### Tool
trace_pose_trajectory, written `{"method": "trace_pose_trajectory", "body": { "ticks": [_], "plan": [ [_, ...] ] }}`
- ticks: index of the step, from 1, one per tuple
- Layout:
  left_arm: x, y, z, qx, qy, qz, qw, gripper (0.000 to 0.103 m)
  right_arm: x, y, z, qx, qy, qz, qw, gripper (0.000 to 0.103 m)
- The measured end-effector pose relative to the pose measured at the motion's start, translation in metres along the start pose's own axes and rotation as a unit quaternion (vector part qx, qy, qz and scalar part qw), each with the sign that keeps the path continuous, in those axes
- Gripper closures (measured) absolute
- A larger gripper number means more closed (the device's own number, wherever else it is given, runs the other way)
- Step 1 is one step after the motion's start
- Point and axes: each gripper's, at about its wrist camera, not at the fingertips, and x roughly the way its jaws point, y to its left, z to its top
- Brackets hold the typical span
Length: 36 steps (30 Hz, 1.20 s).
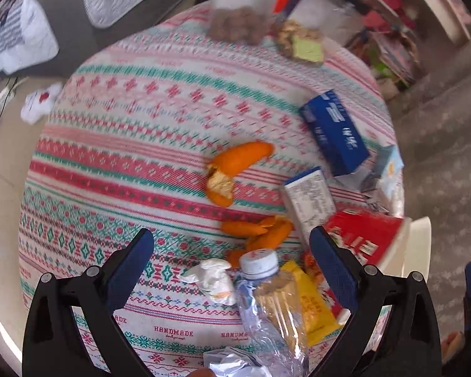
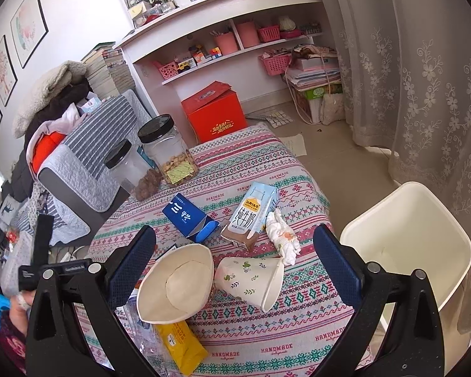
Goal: Collect trash
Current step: 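Grasp the orange carrot-shaped snack with the left gripper while the right grasps the blue box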
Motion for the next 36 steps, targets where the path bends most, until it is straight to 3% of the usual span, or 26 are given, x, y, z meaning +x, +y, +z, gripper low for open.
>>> {"method": "trace_pose_trajectory", "body": {
  "ticks": [4, 6, 8, 13, 18, 20, 22, 24, 27, 29, 33, 36],
  "plan": [
    [0.011, -0.010, 0.016, 0.045, -0.040, 0.027, 0.9978, 0.007, 0.010, 0.001, -0.002, -0.001, 0.018, 0.000, 1.000, 0.007],
    [0.023, -0.017, 0.023, 0.062, -0.035, 0.037, 0.9968, 0.008, 0.014, 0.002, -0.004, -0.012, 0.023, -0.005, 1.000, 0.007],
    [0.036, -0.025, 0.031, 0.073, -0.022, 0.043, 0.9962, 0.020, 0.017, 0.004, -0.004, -0.019, 0.025, -0.009, 0.999, 0.007],
    [0.063, -0.036, 0.043, 0.121, -0.014, 0.079, 0.9894, 0.032, 0.026, 0.004, -0.003, -0.018, 0.036, 0.004, 0.999, 0.007],
    [0.068, -0.027, 0.044, 0.122, -0.002, 0.085, 0.9888, 0.064, 0.044, 0.006, -0.003, -0.002, 0.069, 0.023, 0.997, 0.007],
    [0.062, -0.024, 0.043, 0.109, 0.001, 0.074, 0.9913, 0.082, 0.049, 0.008, -0.004, 0.005, 0.078, 0.022, 0.997, 0.007],
    [0.047, -0.021, 0.042, 0.091, -0.005, 0.054, 0.9944, 0.085, 0.054, 0.013, -0.002, -0.003, 0.081, 0.020, 0.996, 0.007],
    [0.021, -0.019, 0.044, 0.075, -0.024, 0.029, 0.9965, 0.085, 0.063, 0.027, 0.008, -0.049, 0.091, 0.012, 0.995, 0.007],
    [-0.024, -0.013, 0.045, 0.057, -0.066, -0.026, 0.9959, 0.085, 0.092, 0.061, 0.027, -0.175, 0.127, 0.006, 0.976, 0.007],
    [-0.048, -0.012, 0.047, 0.056, -0.093, -0.043, 0.9931, 0.085, 0.123, 0.084, 0.040, -0.247, 0.164, 0.007, 0.955, 0.007],
    [-0.063, -0.016, 0.056, 0.048, -0.109, -0.044, 0.9919, 0.085, 0.194, 0.117, 0.044, -0.314, 0.253, -0.006, 0.915, 0.007],
    [-0.060, -0.006, 0.058, 0.040, -0.105, -0.032, 0.9931, 0.085, 0.232, 0.130, 0.037, -0.320, 0.304, 0.006, 0.897, 0.013]
  ]
}}
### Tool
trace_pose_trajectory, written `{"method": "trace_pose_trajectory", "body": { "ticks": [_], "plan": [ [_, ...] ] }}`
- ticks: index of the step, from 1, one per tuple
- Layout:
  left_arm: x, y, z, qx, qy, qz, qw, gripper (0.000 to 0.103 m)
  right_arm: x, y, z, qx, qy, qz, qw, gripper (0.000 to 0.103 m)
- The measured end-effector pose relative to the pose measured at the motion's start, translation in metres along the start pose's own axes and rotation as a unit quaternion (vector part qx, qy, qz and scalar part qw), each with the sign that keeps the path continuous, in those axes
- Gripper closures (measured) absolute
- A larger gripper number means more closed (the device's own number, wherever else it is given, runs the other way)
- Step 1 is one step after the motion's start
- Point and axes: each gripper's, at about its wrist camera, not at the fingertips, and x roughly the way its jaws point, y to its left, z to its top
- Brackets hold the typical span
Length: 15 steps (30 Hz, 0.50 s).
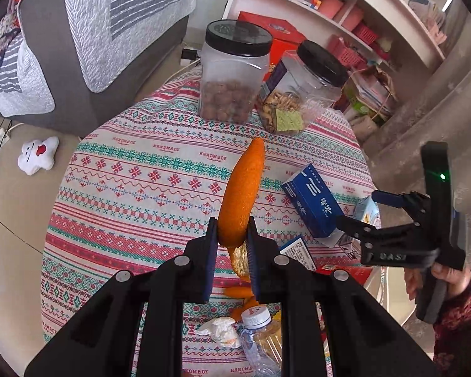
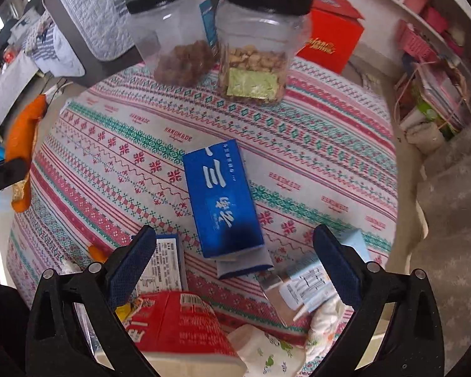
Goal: Collect trash
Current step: 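Grasp the orange carrot-shaped snack with the left gripper while the right grasps the blue box, then carry the blue box into the white bin and open the right gripper while left holds the snack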
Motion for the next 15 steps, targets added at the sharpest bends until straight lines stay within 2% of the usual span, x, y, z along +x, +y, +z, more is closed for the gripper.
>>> {"method": "trace_pose_trajectory", "body": {
  "ticks": [2, 5, 7, 8, 10, 11, 15],
  "plan": [
    [0.005, 0.007, -0.001, -0.005, 0.004, 0.005, 1.0000, 0.085, 0.017, 0.004, 0.010, 0.000, 0.022, 0.012, 1.000, 0.013],
    [0.008, 0.015, -0.002, -0.007, 0.008, 0.008, 0.9999, 0.085, 0.037, 0.011, 0.017, -0.013, 0.045, 0.001, 0.999, 0.013],
    [0.009, 0.015, -0.001, -0.007, 0.008, 0.009, 0.9999, 0.085, 0.045, 0.011, 0.019, -0.018, 0.053, 0.004, 0.998, 0.017],
    [0.009, 0.016, -0.001, -0.008, 0.008, 0.009, 0.9999, 0.085, 0.047, 0.010, 0.020, -0.019, 0.056, 0.005, 0.998, 0.020],
    [0.010, 0.018, -0.001, -0.010, 0.009, 0.011, 0.9999, 0.085, 0.053, 0.008, 0.021, -0.016, 0.063, 0.003, 0.998, 0.035],
    [0.012, 0.019, -0.001, -0.011, 0.011, 0.012, 0.9998, 0.085, 0.056, 0.007, 0.021, -0.014, 0.068, -0.001, 0.998, 0.045],
    [0.015, 0.021, 0.000, -0.018, 0.014, 0.015, 0.9996, 0.085, 0.050, 0.007, 0.015, -0.014, 0.044, -0.012, 0.999, 0.047]
  ]
}}
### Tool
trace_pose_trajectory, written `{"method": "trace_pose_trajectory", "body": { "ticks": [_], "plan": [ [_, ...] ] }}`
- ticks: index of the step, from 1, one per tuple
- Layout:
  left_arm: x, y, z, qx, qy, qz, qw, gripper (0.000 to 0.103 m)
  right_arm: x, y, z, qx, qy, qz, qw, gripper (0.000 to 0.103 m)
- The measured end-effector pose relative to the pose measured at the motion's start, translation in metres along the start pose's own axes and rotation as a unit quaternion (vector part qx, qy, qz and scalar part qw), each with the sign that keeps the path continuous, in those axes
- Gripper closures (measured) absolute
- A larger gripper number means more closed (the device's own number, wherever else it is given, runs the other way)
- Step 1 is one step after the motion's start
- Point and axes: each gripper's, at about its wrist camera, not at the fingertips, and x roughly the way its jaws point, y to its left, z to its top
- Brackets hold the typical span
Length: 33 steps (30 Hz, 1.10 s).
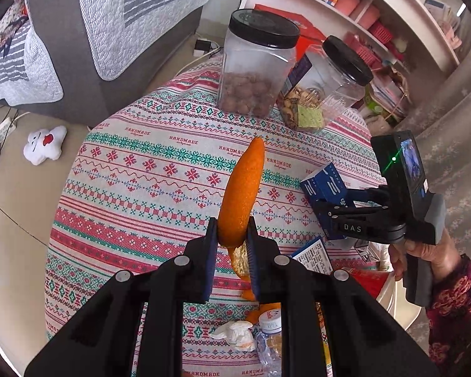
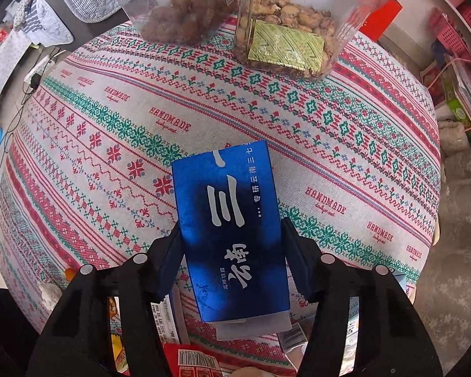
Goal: Collect trash
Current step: 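Carry the blue box into the white bin and open the right gripper while left holds the snack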
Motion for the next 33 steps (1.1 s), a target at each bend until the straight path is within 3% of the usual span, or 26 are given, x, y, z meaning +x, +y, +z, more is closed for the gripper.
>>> {"method": "trace_pose_trajectory", "body": {
  "ticks": [8, 16, 21, 26, 33],
  "plan": [
    [-0.008, -0.005, 0.000, 0.003, -0.016, -0.006, 0.9998, 0.085, -0.055, -0.013, -0.008, 0.024, -0.048, 0.006, 0.999, 0.048],
    [-0.033, -0.018, -0.002, 0.013, -0.060, -0.028, 0.9977, 0.085, -0.116, -0.014, -0.021, 0.081, -0.151, 0.008, 0.985, 0.048],
    [-0.054, -0.032, -0.008, 0.026, -0.099, -0.036, 0.9941, 0.085, -0.157, -0.019, -0.049, 0.127, -0.238, -0.014, 0.963, 0.047],
    [-0.070, -0.048, -0.017, 0.041, -0.133, -0.042, 0.9893, 0.085, -0.190, -0.029, -0.092, 0.167, -0.320, -0.061, 0.931, 0.047],
    [-0.085, -0.074, -0.036, 0.067, -0.176, -0.037, 0.9814, 0.085, -0.216, -0.057, -0.168, 0.235, -0.385, -0.137, 0.882, 0.047]
  ]
}}
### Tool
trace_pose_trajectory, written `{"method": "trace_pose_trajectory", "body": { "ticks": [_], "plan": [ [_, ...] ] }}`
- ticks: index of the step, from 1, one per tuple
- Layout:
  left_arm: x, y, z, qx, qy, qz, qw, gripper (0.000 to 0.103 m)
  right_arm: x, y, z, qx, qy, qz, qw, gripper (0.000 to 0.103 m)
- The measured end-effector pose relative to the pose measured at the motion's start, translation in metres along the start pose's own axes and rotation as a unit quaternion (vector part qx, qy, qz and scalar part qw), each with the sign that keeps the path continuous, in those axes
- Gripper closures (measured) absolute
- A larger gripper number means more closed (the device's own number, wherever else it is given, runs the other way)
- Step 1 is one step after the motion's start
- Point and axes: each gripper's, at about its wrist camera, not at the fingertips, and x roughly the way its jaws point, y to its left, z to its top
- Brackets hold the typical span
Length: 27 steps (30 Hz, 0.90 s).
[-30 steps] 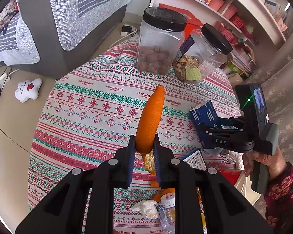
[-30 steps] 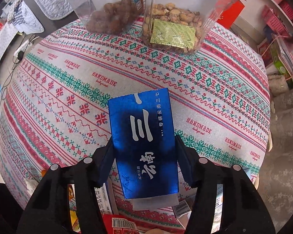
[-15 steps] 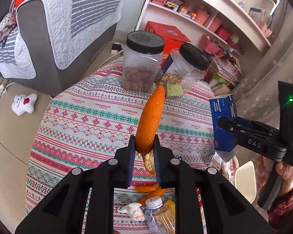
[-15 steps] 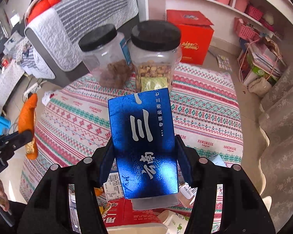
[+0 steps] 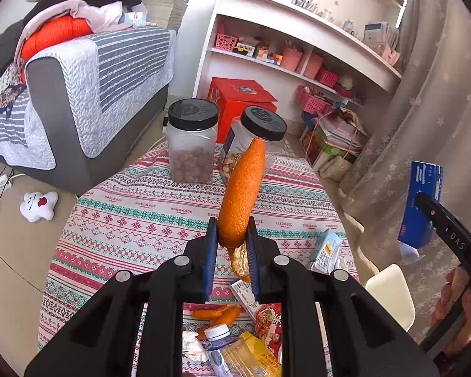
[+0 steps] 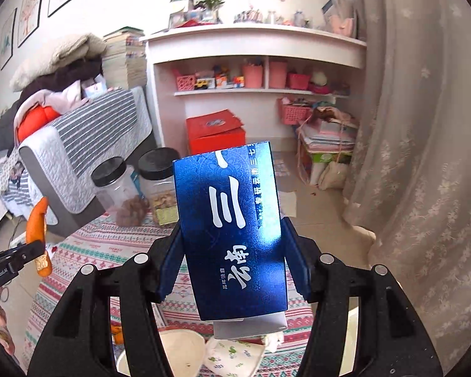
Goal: Collect trash
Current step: 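Carry the blue box into the white bin and open the right gripper while left holds the snack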
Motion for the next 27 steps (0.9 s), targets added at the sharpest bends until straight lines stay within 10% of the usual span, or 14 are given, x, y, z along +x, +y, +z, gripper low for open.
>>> {"method": "trace_pose_trajectory", "body": {
  "ticks": [9, 15, 22, 27],
  "plan": [
    [-0.003, -0.051, -0.016, 0.044, -0.017, -0.004, 0.9989, 0.085, -0.046, -0.097, -0.033, 0.083, -0.047, -0.123, 0.988, 0.047],
    [0.001, -0.091, -0.036, 0.087, -0.028, -0.007, 0.9958, 0.085, -0.049, -0.159, -0.057, 0.150, -0.006, -0.189, 0.970, 0.047],
    [0.013, -0.160, -0.057, 0.125, -0.016, -0.050, 0.9907, 0.085, -0.040, -0.217, -0.087, 0.218, 0.067, -0.175, 0.958, 0.044],
    [0.031, -0.213, -0.067, 0.138, 0.008, -0.089, 0.9864, 0.085, -0.055, -0.239, -0.091, 0.268, 0.054, -0.145, 0.951, 0.019]
  ]
}}
